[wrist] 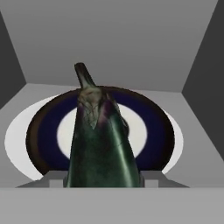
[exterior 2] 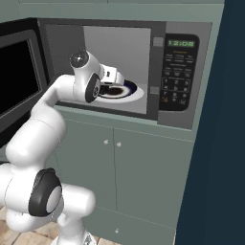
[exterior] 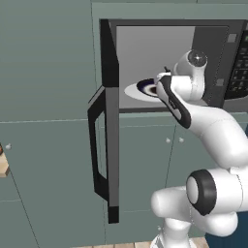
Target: Pick the eggplant from the counter and place it in the microwave. Then turn on the microwave.
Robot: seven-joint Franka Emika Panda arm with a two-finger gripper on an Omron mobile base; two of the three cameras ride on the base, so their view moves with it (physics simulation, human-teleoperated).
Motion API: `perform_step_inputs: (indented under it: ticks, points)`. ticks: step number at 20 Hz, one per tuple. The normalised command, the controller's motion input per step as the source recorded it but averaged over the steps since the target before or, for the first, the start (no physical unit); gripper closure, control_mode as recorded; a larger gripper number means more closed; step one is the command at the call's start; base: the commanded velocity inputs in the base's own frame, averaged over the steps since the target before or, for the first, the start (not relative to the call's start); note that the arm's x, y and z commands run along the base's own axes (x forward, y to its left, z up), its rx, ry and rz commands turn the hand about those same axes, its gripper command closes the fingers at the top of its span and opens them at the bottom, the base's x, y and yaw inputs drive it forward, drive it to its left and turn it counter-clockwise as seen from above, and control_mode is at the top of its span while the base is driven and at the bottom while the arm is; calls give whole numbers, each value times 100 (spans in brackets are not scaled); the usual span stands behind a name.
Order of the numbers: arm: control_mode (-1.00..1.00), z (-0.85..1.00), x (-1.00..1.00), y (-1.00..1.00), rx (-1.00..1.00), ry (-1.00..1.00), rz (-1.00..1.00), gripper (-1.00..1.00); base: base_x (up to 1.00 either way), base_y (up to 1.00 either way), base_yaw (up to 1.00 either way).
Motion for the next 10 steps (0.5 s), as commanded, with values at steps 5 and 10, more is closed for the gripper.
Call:
perform_step_inputs:
  ticks: [5,10]
  points:
    - [-100,-11,11,0,0,0,0,100,0,0,0]
    - [-100,-9,13,0,0,0,0,100,0,0,0]
